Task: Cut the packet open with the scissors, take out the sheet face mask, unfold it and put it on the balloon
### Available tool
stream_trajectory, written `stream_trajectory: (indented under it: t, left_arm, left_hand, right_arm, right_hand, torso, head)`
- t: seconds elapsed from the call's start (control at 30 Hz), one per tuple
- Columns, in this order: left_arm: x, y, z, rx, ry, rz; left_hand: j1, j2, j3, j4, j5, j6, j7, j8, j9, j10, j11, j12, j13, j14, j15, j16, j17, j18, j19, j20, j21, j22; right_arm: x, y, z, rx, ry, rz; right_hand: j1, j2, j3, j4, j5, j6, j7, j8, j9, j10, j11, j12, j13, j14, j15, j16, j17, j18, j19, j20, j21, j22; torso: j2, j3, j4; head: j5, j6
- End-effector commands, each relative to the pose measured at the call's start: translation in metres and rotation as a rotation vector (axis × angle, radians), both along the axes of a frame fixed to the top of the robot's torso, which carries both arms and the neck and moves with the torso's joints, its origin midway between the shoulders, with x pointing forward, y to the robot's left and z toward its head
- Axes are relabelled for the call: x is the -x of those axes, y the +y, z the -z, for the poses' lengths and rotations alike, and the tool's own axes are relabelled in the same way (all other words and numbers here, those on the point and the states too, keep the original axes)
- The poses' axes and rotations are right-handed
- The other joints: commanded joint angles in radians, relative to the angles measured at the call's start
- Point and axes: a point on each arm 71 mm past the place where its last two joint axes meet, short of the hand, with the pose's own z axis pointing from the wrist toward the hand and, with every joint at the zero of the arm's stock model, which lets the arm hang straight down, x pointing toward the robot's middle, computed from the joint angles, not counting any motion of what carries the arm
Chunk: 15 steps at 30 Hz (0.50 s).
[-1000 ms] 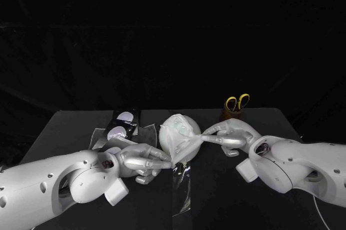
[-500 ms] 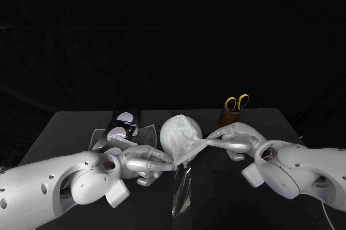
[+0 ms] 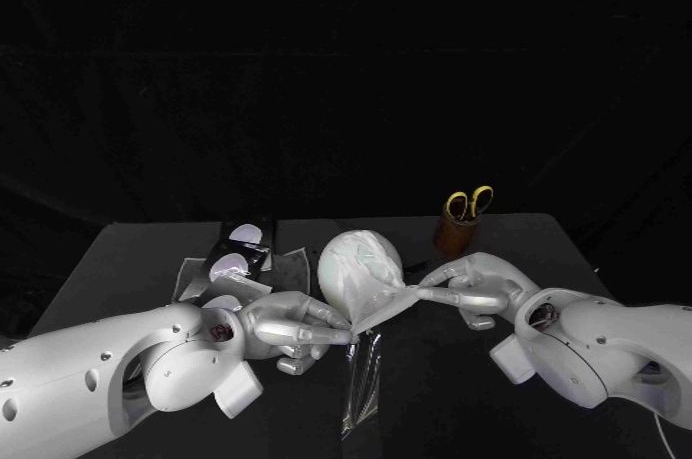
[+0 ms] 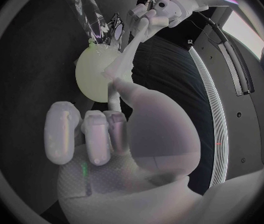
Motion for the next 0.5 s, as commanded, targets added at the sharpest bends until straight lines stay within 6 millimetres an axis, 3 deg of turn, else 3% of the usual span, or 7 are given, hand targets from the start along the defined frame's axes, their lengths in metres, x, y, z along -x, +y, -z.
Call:
stream_trajectory:
  t: [0.03, 0.5]
  left_arm:
    - [0.0033, -0.0030, -0.0004, 0.005, 0.001, 0.038]
    - [0.0042, -0.0033, 0.0010, -0.027, -0.021, 0.062]
  left_hand:
    - [-0.001, 0.013, 0.005, -0.001, 0.003, 0.005, 0.000, 0.009, 0.119, 0.019, -0.015, -0.003, -0.001, 0.072, -0.006, 0.004, 0.153, -0.014, 0.001, -0.007, 0.003, 0.002]
    - [-0.002, 0.012, 0.007, -0.003, 0.003, 0.004, 0.000, 0.010, 0.120, 0.019, -0.015, -0.004, -0.001, 0.072, -0.006, 0.004, 0.153, -0.014, 0.001, -0.007, 0.003, 0.002]
  right_arm:
    - [0.0000, -0.0037, 0.0003, 0.018, -0.016, 0.026]
    - [0.0026, -0.0029, 0.0027, 0.009, -0.015, 0.033]
  right_hand:
    - [0.008, 0.005, 0.011, -0.013, 0.002, 0.006, -0.002, 0.003, 0.024, 0.104, -0.007, 0.005, 0.263, 0.106, -0.004, 0.003, 0.263, 0.004, 0.009, -0.001, 0.001, 0.198]
    - [0.007, 0.005, 0.012, -0.014, 0.002, 0.006, -0.002, 0.003, 0.025, 0.104, -0.007, 0.005, 0.263, 0.106, -0.004, 0.003, 0.263, 0.004, 0.009, -0.001, 0.001, 0.198]
  torso:
    - [0.000, 0.0002, 0.0015]
    - [0.001, 0.0004, 0.0019]
  head:
    - [-0.003, -0.002]
    - [-0.011, -0.006]
